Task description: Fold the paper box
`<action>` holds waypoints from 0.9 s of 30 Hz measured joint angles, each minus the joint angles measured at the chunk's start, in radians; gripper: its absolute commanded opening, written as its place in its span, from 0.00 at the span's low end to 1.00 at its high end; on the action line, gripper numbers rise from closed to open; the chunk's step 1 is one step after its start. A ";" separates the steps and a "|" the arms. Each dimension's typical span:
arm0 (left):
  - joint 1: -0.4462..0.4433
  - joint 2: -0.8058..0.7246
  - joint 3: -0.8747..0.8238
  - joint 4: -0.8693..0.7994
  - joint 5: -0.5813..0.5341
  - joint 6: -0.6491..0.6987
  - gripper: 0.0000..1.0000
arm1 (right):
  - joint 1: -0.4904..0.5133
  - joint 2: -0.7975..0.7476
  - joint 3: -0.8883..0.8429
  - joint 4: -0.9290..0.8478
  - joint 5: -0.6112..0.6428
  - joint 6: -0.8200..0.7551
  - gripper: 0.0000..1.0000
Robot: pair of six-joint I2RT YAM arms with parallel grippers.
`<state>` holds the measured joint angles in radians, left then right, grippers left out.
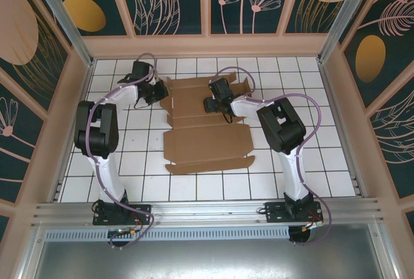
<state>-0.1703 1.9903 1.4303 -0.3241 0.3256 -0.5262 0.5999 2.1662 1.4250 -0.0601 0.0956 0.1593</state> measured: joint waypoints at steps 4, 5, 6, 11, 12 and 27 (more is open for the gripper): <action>-0.078 0.016 0.112 -0.117 -0.147 0.033 0.07 | 0.000 -0.002 0.000 0.000 0.000 0.007 0.60; -0.098 0.025 0.139 -0.144 -0.186 0.040 0.07 | 0.000 -0.002 0.000 0.000 0.000 0.008 0.60; -0.120 0.037 0.168 -0.171 -0.224 0.048 0.08 | 0.000 -0.002 0.000 0.001 0.000 0.011 0.60; -0.192 0.106 0.258 -0.235 -0.317 0.056 0.10 | 0.000 -0.003 0.000 0.000 0.000 0.015 0.60; -0.199 0.122 0.270 -0.242 -0.321 0.055 0.10 | 0.000 -0.003 0.000 0.000 0.000 0.015 0.60; -0.236 0.225 0.288 -0.171 -0.215 0.018 0.67 | 0.002 -0.005 -0.008 0.001 0.001 0.015 0.60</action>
<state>-0.4061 2.2154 1.7187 -0.4950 0.1104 -0.5083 0.6014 2.1609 1.4174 -0.0589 0.0967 0.1741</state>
